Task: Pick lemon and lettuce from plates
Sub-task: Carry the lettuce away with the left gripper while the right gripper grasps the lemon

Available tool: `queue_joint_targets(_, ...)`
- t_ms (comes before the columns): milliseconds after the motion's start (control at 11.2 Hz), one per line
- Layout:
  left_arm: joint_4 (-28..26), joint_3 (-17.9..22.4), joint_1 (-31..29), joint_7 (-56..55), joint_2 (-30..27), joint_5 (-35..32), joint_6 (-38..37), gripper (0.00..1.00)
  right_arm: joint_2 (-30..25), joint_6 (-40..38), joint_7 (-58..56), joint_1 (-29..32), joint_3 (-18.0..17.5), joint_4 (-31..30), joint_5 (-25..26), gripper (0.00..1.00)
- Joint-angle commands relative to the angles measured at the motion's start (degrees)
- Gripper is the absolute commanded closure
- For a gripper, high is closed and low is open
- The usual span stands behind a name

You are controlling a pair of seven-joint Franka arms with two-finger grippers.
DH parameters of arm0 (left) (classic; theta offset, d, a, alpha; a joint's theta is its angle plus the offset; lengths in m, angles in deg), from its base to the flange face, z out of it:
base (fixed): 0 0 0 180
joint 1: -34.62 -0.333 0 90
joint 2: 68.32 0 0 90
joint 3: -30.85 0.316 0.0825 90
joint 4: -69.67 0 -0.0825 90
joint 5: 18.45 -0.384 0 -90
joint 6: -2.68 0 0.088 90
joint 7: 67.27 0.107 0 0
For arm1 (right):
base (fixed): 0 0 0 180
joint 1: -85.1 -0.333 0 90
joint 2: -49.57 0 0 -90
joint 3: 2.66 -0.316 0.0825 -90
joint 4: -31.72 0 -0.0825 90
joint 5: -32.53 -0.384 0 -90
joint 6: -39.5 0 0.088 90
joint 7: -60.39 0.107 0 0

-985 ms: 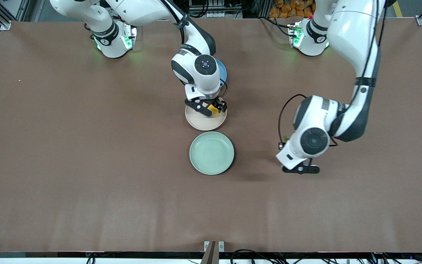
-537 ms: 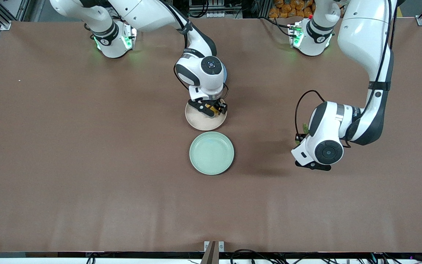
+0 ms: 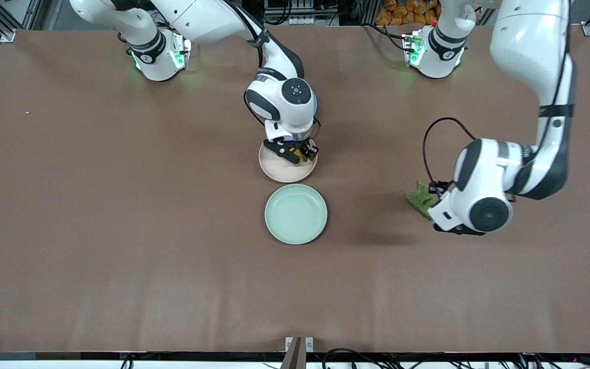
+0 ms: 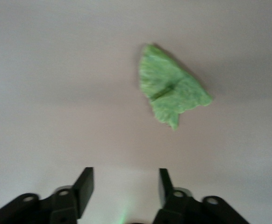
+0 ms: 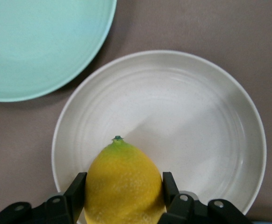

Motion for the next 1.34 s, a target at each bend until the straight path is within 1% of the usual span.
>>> queue_joint_targets(0, -0.8, -1.0, -3.5, 1.5, -6.1, 1.6, 1.0, 0.0, -5.0, -8.3, -3.4, 3.0, -0.7, 2.3, 1.0, 1.0)
queue_joint_targets(179, -1.6, -1.0, -5.7, 1.5, -9.3, 3.4, 3.1, 0.0, -9.1, -11.7, -9.9, 6.2, -0.8, 1.9, -0.4, 1.0)
queue_joint_targets(269, -1.8, -1.0, -5.8, 1.0, -10.6, 4.4, 5.1, 0.0, -11.9, -14.1, -15.5, 9.1, -0.8, 1.1, -1.7, 1.0)
queue_joint_targets(358, -2.8, -1.0, -5.7, 0.3, -12.5, 4.7, 6.1, 0.0, -15.0, -16.2, -22.6, 11.6, -0.7, 0.2, -4.2, 1.0)
queue_joint_targets(448, -4.9, -1.0, -6.0, 0.3, -15.2, 4.7, 6.7, 0.0, -17.6, -19.2, -30.1, 14.2, -0.1, -0.9, -6.3, 1.0)
queue_joint_targets(537, -7.6, -1.0, -6.7, 0.3, -18.1, 4.7, 8.2, 0.0, -20.1, -22.0, -37.2, 16.5, 1.2, -2.1, -6.8, 1.0)
queue_joint_targets(627, -10.6, -1.1, -8.1, 0.3, -21.0, 4.9, 10.7, 0.0, -23.4, -22.1, -45.4, 18.0, 3.8, -5.6, -8.3, 1.0)
queue_joint_targets(716, -13.4, -1.1, -8.5, 0.3, -23.6, 5.1, 13.2, 0.0, -26.7, -21.7, -54.0, 20.9, 5.9, -9.5, -10.1, 1.0)
queue_joint_targets(806, -15.3, -1.1, -8.5, 0.2, -25.7, 5.1, 14.6, 0.0, -29.0, -21.7, -61.6, 24.7, 6.4, -12.4, -10.4, 1.0)
queue_joint_targets(896, -17.2, -1.8, -8.7, 0.2, -27.6, 5.1, 15.7, 0.0, -29.8, -21.7, -66.8, 27.7, 6.8, -13.9, -10.4, 1.0)
queue_joint_targets(1075, -25.2, -2.0, -8.6, 0.3, -32.1, 5.1, 22.3, 0.0, -29.4, -20.9, -77.2, 34.2, 7.0, -15.7, -10.4, 1.0)
queue_joint_targets(1164, -28.2, -2.0, -8.3, 0.2, -34.6, 5.1, 24.1, 0.0, -29.1, -19.2, -81.6, 37.2, 7.0, -17.2, -10.4, 1.0)
queue_joint_targets(1254, -28.8, -2.6, -8.3, 0.3, -35.7, 5.1, 24.2, 0.0, -28.6, -16.0, -85.1, 39.5, 7.0, -19.7, -10.4, 1.0)
